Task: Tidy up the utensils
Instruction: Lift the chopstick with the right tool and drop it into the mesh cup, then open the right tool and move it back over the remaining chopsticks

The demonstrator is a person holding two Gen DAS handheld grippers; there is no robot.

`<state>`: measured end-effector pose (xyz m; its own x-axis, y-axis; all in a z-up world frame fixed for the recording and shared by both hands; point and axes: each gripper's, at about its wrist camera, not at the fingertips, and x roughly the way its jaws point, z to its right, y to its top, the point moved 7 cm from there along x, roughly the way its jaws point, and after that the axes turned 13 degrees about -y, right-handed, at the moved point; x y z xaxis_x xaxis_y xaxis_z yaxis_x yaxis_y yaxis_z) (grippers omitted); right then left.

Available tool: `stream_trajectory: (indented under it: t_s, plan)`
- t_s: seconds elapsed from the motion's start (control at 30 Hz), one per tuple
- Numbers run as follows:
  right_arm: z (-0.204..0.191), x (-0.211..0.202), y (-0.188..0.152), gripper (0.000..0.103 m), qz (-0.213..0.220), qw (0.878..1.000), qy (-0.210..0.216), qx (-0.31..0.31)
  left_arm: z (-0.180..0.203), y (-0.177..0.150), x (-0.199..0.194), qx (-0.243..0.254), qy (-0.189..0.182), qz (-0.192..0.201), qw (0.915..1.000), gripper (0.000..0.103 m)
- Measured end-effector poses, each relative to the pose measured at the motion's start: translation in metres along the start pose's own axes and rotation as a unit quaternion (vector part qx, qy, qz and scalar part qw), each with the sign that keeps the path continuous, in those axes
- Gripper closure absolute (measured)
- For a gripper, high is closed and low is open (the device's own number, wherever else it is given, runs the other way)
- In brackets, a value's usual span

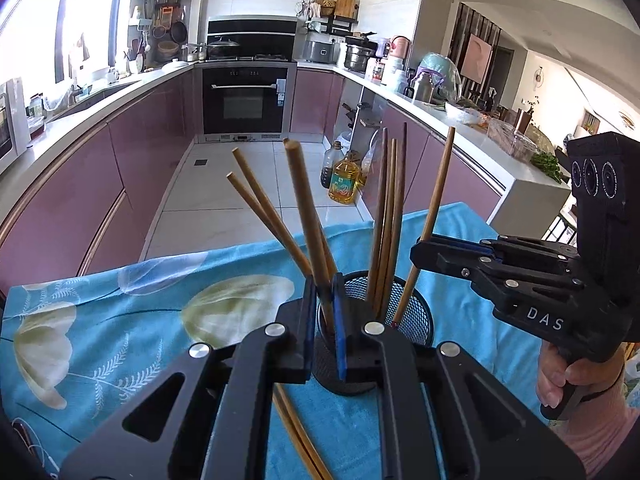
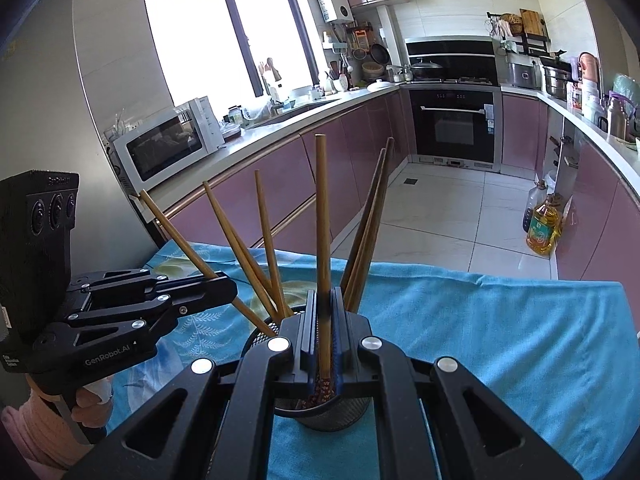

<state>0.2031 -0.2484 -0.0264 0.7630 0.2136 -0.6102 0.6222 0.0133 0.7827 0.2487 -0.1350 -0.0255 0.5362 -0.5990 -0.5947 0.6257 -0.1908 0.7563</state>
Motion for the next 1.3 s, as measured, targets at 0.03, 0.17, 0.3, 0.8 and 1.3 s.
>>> stream_trajectory:
  t_s: [0.03, 0.17, 0.3, 0.8, 1.3]
  plan:
    - [0.001, 0.001, 0.0, 0.097, -0.002, 1.0, -0.002, 0.003, -0.001, 0.0, 0.003, -0.001, 0.0, -0.002, 1.0, 0.094]
    - [0.007, 0.006, 0.0, 0.095, -0.006, 1.0, -0.007, 0.014, -0.008, 0.005, 0.013, -0.009, 0.005, -0.001, 0.9999, 0.093]
    - [0.012, 0.007, 0.0, 0.094, -0.004, 1.0, -0.01, 0.022, -0.014, 0.006, 0.017, -0.016, 0.004, 0.001, 0.9999, 0.09]
    - [0.01, -0.021, -0.015, 0.069, 0.031, 0.999, -0.013, 0.01, -0.024, -0.02, -0.028, -0.007, 0.027, 0.058, 0.9979, 0.066]
    - [-0.076, 0.007, -0.125, 0.061, -0.083, 0.993, 0.055, -0.068, -0.044, -0.128, -0.058, -0.041, 0.059, 0.018, 0.9973, 0.058]
